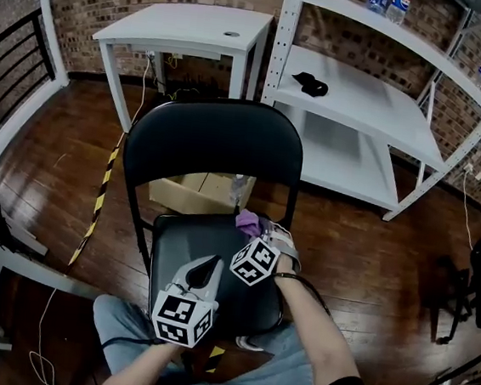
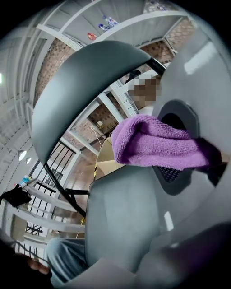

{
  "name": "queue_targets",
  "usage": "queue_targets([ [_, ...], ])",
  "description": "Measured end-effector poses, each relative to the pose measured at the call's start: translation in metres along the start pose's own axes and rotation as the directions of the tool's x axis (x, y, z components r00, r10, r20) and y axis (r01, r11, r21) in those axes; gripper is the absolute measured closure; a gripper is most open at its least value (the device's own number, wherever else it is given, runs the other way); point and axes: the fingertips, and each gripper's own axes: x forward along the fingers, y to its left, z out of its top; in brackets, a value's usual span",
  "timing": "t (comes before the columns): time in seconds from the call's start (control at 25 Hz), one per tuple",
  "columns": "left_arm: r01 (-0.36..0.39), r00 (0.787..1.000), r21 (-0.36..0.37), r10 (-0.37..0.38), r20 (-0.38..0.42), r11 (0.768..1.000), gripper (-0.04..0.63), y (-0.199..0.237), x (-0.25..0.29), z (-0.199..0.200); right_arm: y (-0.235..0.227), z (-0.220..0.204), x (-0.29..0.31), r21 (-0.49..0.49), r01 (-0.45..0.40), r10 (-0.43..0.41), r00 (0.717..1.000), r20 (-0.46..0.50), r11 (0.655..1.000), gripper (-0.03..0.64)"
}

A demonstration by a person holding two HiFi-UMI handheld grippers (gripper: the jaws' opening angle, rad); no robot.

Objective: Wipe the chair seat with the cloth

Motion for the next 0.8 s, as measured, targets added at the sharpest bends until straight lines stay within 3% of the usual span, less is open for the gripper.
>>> queue_targets([
  [0.44, -0.009, 0.998, 0.012, 0.010, -0.058, 1.000, 0.589, 0.019, 0.008, -0.013, 0.002, -0.018, 0.072, 0.042, 0.003, 0.001, 0.993, -0.116, 0.999, 0.526],
  [0.8, -0.030, 0.998, 0.004, 0.030, -0.055, 1.000, 0.589, 0.024, 0.009, -0.020, 0.023, -0.034, 0.059, 0.067, -0.030, 0.038, 0.991, -0.130, 0.997, 0.526],
])
